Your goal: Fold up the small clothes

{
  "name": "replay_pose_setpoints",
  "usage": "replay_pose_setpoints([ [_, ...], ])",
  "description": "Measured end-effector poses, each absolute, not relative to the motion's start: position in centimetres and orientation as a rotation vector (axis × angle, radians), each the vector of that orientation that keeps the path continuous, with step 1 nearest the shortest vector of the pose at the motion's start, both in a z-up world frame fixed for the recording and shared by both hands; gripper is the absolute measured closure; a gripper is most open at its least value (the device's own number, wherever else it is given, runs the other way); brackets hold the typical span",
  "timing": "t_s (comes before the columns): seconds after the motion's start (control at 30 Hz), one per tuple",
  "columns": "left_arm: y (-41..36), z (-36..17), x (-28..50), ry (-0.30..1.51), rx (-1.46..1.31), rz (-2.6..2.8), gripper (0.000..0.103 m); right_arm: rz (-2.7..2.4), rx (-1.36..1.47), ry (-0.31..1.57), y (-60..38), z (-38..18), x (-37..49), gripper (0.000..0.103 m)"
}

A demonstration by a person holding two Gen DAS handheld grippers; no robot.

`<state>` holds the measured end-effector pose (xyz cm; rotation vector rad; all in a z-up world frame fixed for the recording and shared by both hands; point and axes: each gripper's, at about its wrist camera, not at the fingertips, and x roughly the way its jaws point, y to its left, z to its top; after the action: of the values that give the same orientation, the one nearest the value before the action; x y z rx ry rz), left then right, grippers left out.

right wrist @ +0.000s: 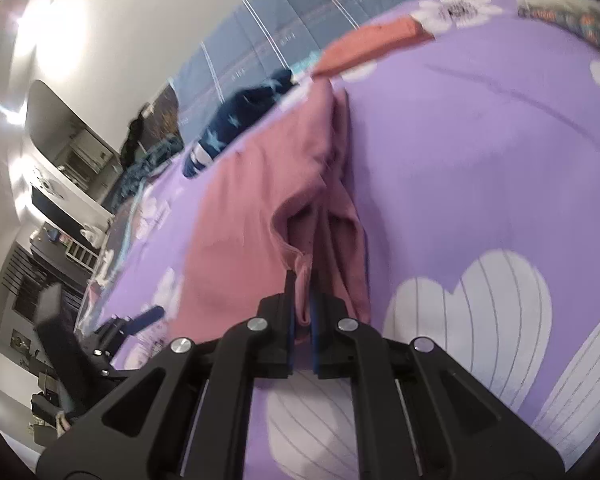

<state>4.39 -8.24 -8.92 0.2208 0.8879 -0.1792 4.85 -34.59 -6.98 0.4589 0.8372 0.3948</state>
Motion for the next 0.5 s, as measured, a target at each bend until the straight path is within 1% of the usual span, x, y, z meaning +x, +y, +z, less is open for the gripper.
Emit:
replay_pose_setpoints([
  [0.1, -7.2, -9.2, 4.5, 0.915, 0.165, -0.174, 0.022, 0.327, 0.388, 0.842, -34.6, -6.8, 4.9, 0.098],
  [0.2, -7.3, -9.2, 4.1, 0.913, 0.175, -0.172, 0.022, 0.306, 0.411, 0.930, -35.4, -9.1, 5.3, 0.096],
  [0.23, -7.3, -9.2, 4.0, 0.911, 0.182, -0.174, 0.022, 0.310, 0.426, 0.932, -35.7, -9.4, 5.2, 0.096],
  [0.3, -7.4, -8.9, 3.5, 0.911, 0.208, -0.192, 0.023, 0.316, 0.450, 0.927, -36.3, -9.1, 4.8, 0.085],
  [0.33, -7.4, -8.8, 3.3, 0.916, 0.212, -0.205, 0.028, 0.316, 0.449, 0.909, -36.7, -8.4, 4.7, 0.084],
  [0.37, -7.4, -8.4, 2.8, 0.927, 0.207, -0.245, 0.042, 0.310, 0.436, 0.893, -36.8, -8.0, 4.6, 0.084],
  [0.4, -7.4, -8.0, 2.5, 0.933, 0.194, -0.284, 0.050, 0.307, 0.422, 0.874, -37.0, -7.4, 4.6, 0.084],
  [0.47, -7.3, -6.6, 1.8, 0.922, 0.154, -0.374, 0.079, 0.316, 0.405, 0.841, -37.1, -6.2, 5.0, 0.084],
  [0.5, -7.4, -6.0, 1.7, 0.911, 0.151, -0.400, 0.084, 0.320, 0.402, 0.835, -37.2, -5.8, 5.3, 0.084],
])
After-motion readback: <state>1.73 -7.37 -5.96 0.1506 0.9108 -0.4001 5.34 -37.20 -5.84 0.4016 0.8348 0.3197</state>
